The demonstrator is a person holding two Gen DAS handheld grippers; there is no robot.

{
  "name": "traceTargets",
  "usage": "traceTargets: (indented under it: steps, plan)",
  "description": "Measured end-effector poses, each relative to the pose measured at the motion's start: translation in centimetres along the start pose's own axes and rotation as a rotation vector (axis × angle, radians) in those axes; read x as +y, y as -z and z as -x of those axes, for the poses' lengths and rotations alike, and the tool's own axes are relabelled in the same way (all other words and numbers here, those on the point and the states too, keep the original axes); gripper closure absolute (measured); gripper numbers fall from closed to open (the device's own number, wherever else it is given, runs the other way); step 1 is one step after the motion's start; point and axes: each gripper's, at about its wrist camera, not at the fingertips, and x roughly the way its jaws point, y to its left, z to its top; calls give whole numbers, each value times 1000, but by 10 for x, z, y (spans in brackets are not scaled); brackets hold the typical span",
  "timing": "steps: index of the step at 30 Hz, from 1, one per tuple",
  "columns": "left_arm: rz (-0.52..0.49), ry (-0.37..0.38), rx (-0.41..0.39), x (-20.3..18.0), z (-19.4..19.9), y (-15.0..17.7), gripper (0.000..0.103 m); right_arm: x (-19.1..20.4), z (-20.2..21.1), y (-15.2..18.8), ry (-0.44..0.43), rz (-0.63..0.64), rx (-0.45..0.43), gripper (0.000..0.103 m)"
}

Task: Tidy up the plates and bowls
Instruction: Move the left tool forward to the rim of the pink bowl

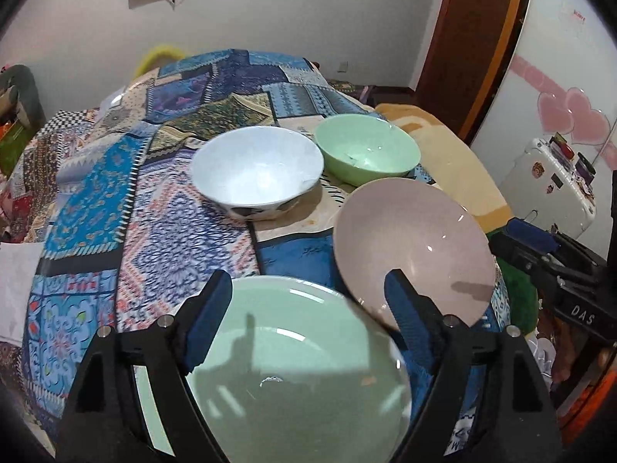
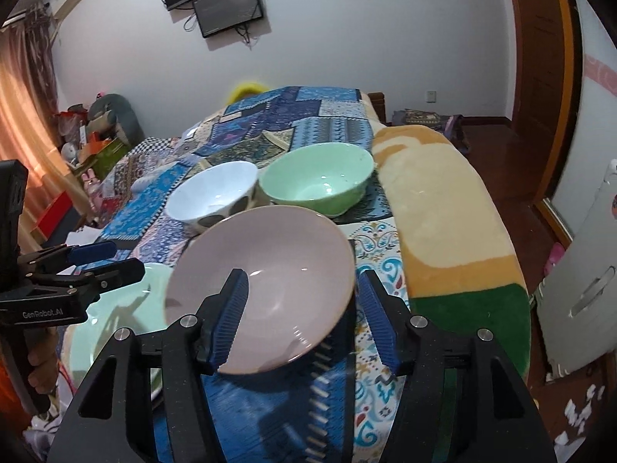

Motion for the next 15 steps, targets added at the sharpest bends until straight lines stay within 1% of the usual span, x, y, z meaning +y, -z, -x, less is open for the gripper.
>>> traceTargets:
  steps: [5,7,9,10,12,13,15]
  plan:
    - [-14,-7,26,-8,-23,-7,22,-7,-10,4,14,-14,8,47]
    - [-16,0,46,-10,-34,-9,26,-10,-13,6,18,-20,11,47]
    - [-24,-5,69,-12,-45,-11,37,-13,-16,9,11,-37,15,47]
    - [-26,-6,75,-13,-48,-11,38,-14,-17,10,9,-44,15,47]
    - [-23,-6,93,-14,-57,-11,48,-16,-20,12,3,-54,21,47]
    - [-22,-4,100,-14,-60,-11,50,-17,-21,14,-1,-63,24,47]
    - [-25,3,115,-15,-66,-11,61,-19,-23,15,-11,-81,26,50]
